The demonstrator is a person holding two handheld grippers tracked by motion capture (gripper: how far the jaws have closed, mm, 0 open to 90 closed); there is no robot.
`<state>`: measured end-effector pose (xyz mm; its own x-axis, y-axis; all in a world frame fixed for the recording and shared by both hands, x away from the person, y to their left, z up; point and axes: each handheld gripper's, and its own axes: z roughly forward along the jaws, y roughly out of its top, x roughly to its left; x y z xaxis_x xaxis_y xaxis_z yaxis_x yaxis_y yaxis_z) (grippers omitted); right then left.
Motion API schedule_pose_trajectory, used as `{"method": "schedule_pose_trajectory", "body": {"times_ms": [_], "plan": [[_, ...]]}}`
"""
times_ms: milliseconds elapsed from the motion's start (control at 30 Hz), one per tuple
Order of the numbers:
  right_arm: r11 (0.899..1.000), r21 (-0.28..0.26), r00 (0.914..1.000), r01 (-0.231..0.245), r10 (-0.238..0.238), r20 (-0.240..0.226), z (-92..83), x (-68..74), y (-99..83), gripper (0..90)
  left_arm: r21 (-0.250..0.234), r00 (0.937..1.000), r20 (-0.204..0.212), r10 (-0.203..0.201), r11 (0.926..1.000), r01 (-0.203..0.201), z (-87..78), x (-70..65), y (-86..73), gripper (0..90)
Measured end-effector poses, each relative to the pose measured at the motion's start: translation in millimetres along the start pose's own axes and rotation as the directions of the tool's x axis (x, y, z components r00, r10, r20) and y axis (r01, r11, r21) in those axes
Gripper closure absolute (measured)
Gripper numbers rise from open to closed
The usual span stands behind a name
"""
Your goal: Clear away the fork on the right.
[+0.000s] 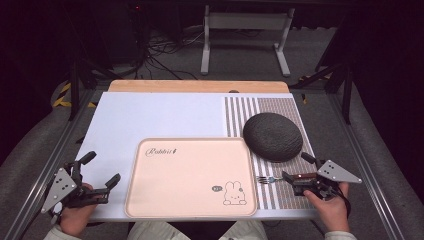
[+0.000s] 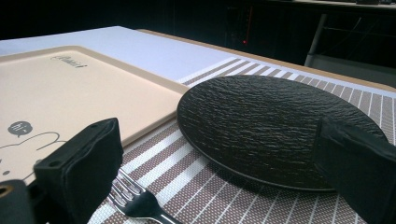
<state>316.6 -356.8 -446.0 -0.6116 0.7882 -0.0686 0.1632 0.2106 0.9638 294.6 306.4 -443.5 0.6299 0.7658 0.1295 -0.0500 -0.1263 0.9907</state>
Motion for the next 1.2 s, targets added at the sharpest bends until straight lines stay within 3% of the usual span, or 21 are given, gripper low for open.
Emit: {"method": "schedule_pose_trajectory", "body": {"times_ms": [667, 1067, 1200], "plan": [[1.0, 0.002, 0.9999, 0.009, -0.009, -0.014, 4.5, 1.5, 4.1, 3.0, 0.002, 1.0, 0.002, -0.004, 1.0, 0.004, 0.5, -0.3, -0.2, 0.1], [1.0, -0.018, 0.9985, 0.019, -0.02, -0.051, 21.3, 4.0, 29.1, 3.5, 0.002, 0.9999, 0.009, -0.008, 1.0, 0.008, -0.1, 0.4, -0.3, 0.1], [1.0, 0.005, 0.996, 0.031, -0.031, -0.084, 31.8, 3.5, 40.1, 2.8, 0.002, 0.9999, 0.008, -0.012, 0.9999, 0.012, -0.8, 1.0, -0.3, 0.1]]}}
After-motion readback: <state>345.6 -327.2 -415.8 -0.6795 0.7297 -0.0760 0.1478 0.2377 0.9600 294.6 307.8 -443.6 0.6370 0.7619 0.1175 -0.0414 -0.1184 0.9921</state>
